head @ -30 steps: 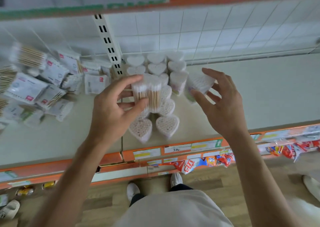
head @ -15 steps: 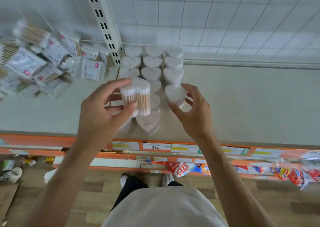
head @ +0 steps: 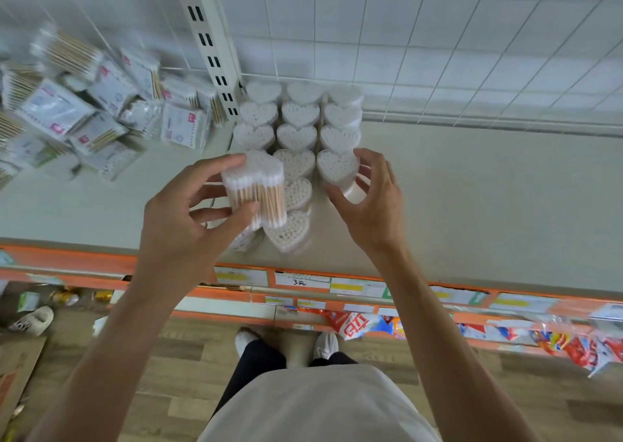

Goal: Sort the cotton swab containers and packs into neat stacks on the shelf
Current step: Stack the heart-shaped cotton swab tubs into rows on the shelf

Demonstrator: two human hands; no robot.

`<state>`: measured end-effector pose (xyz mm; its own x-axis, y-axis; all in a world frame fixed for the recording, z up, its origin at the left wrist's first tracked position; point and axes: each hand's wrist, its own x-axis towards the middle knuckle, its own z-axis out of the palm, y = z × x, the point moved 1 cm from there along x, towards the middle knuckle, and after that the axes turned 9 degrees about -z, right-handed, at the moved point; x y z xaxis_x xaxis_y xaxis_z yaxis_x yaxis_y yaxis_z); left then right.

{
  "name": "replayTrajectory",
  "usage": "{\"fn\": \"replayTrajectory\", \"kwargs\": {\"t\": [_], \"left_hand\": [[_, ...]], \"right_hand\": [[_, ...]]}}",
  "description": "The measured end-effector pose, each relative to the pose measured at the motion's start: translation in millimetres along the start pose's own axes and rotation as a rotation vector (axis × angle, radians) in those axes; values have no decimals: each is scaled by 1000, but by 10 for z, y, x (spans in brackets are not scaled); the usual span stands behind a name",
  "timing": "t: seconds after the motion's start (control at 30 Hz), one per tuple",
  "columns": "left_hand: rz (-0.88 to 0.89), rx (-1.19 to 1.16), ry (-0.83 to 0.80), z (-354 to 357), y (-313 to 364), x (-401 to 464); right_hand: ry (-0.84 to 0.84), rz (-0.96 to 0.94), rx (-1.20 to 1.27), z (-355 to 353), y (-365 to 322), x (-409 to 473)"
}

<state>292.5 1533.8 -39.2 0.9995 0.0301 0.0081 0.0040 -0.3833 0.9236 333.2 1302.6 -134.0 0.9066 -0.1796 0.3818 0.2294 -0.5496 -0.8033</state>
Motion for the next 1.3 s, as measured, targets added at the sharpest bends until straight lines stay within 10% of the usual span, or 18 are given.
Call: {"fn": "replayTrajectory", "kwargs": {"t": [0.8, 1.13, 1.3], "left_hand": [[381, 143, -114, 452, 304, 241], [121, -202, -542, 538, 289, 209], [214, -4, -146, 573, 323, 164]], "right_hand": [[-334, -66, 175, -802, -983, 66], [-331, -82, 288, -1038, -899, 53], [-141, -22, 185, -1035, -896, 27]]}}
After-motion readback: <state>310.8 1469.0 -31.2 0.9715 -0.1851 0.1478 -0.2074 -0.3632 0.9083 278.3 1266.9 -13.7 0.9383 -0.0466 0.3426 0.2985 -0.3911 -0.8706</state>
